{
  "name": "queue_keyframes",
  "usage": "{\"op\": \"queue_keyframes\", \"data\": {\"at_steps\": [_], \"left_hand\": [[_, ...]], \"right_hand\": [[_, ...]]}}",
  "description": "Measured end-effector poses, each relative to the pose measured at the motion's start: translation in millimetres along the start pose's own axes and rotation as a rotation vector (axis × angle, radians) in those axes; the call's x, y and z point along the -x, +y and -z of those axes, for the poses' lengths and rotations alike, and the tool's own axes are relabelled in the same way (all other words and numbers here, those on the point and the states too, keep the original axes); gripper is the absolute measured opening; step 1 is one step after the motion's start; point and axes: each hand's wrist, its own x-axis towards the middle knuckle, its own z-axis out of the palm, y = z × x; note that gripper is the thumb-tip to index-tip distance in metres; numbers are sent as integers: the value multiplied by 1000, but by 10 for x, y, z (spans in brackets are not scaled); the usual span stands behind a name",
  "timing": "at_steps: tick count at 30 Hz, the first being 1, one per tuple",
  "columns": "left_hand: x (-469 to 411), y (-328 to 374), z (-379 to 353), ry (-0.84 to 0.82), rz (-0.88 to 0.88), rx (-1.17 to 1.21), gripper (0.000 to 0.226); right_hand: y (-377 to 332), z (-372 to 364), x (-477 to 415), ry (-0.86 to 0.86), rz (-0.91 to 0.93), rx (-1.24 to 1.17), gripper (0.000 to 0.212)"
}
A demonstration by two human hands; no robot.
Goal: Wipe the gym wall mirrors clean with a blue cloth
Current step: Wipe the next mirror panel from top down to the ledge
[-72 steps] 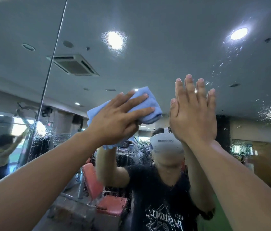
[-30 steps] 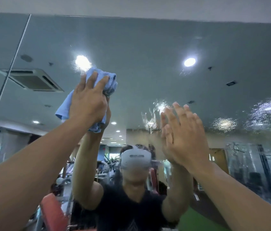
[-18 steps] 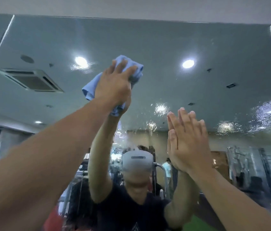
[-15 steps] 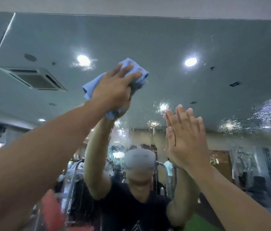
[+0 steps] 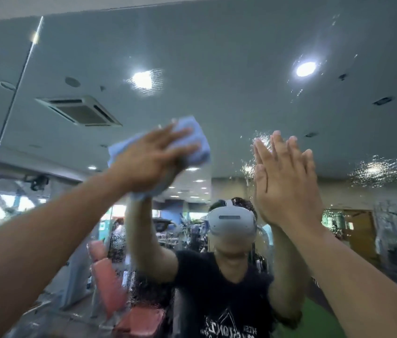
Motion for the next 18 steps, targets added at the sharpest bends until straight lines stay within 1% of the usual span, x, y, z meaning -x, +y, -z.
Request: {"op": "queue_keyframes", "data": {"at_steps": [2,3,4,5,7,11,14,16,18], "left_hand": [[-343,-178,68,51,274,22,55],[-484,-182,100,54,379,16,59],[-597,-140,123,64,444,2,61],[-657,-89,125,88,467,-10,60],[-653,45,125,97,412,-8,57],[-156,361,-9,9,39,-54,47],[429,640,-13,-79,-173,-33,50],[661,677,65,-100,-202,-6,48],[730,533,115,-70,-140,-5,39]], "right_hand": [[-5,-7,2,6,6,3,58],[-7,-10,0,10,7,5,58],[-10,-11,-1,15,6,5,58],[-12,-11,-3,19,6,6,58],[-13,-11,0,24,6,9,58],[-10,-9,-7,45,12,6,57],[4,7,-7,26,17,14,58],[22,15,-5,2,23,24,59],[25,26,-10,6,21,21,60]]}}
